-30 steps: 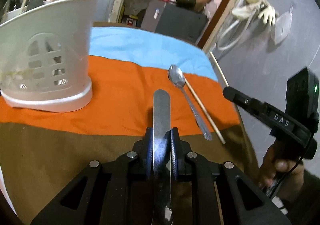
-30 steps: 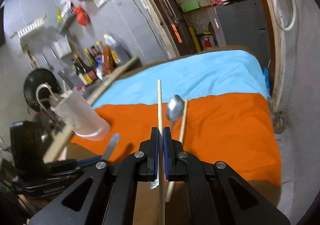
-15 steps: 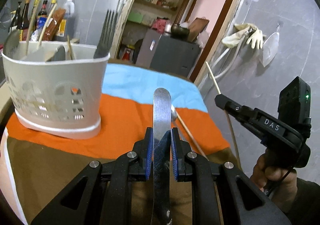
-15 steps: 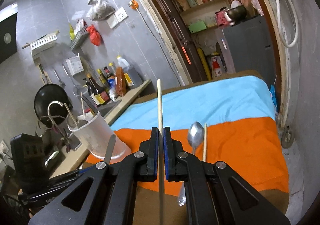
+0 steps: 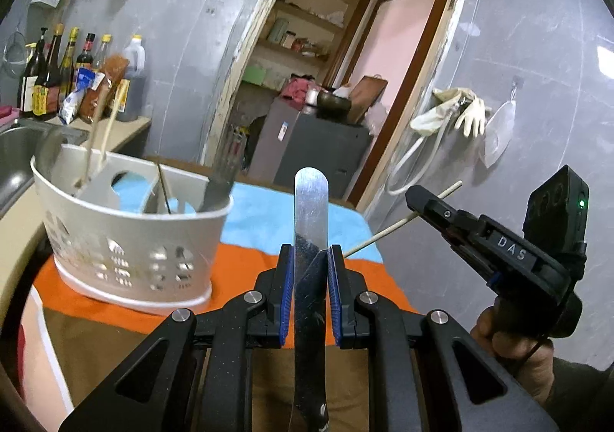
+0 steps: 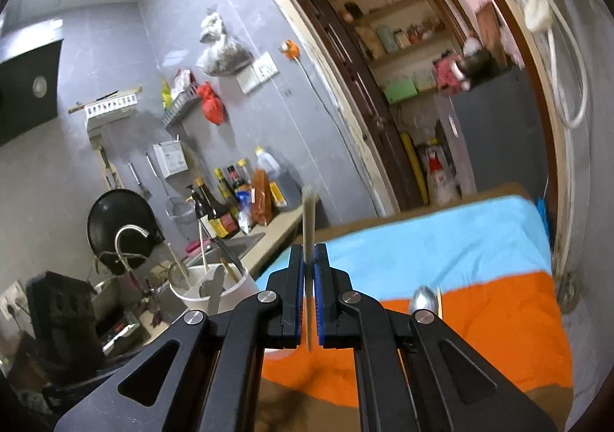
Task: Organize utensils
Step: 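Carry the knife and chopstick into the white caddy and open both tools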
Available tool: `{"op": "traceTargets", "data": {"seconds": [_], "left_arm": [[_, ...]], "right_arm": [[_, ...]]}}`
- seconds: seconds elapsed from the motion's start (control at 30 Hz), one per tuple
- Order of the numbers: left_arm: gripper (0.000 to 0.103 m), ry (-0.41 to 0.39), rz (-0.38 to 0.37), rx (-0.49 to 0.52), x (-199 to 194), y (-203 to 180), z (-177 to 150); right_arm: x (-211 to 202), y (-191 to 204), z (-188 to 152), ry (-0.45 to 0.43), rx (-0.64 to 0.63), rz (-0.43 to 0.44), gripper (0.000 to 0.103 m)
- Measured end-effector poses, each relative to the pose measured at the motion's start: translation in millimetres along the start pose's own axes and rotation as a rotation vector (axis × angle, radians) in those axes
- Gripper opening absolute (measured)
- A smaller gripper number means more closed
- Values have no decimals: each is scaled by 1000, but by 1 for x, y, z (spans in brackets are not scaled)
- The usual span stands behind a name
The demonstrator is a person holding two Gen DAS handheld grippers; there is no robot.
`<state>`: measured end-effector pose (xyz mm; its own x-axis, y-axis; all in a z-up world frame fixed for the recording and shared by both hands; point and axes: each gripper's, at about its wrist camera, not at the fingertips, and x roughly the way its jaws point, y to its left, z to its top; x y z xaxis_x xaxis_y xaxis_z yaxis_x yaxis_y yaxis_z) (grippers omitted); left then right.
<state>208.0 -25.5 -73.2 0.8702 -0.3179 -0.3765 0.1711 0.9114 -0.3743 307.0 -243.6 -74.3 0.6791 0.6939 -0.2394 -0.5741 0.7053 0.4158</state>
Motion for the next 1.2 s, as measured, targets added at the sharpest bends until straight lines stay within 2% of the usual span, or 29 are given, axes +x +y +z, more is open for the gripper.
{"op": "traceTargets", "data": {"seconds": [0.17, 0.4, 0.67, 0.83, 1.03, 1.2], "left_arm": [[13, -22, -9, 4, -12, 9, 13], [13, -91, -15, -26, -33, 28, 38], [13, -231, 45, -58, -62, 75, 88], [13, -345, 85, -86, -62, 120, 116], [13, -415, 126, -115, -46, 167, 126], [13, -426, 164, -90, -31, 183, 120]], "right_arm": [[9, 26, 3, -18, -90, -31, 3], [12, 52, 8, -24, -117, -36, 3], [5, 97, 48, -133, -162, 37, 3], [21, 118, 62, -152, -187, 45, 3], [55, 134, 58, -87, -224, 24, 3], [78, 136, 41, -19, -232, 2, 3]]}}
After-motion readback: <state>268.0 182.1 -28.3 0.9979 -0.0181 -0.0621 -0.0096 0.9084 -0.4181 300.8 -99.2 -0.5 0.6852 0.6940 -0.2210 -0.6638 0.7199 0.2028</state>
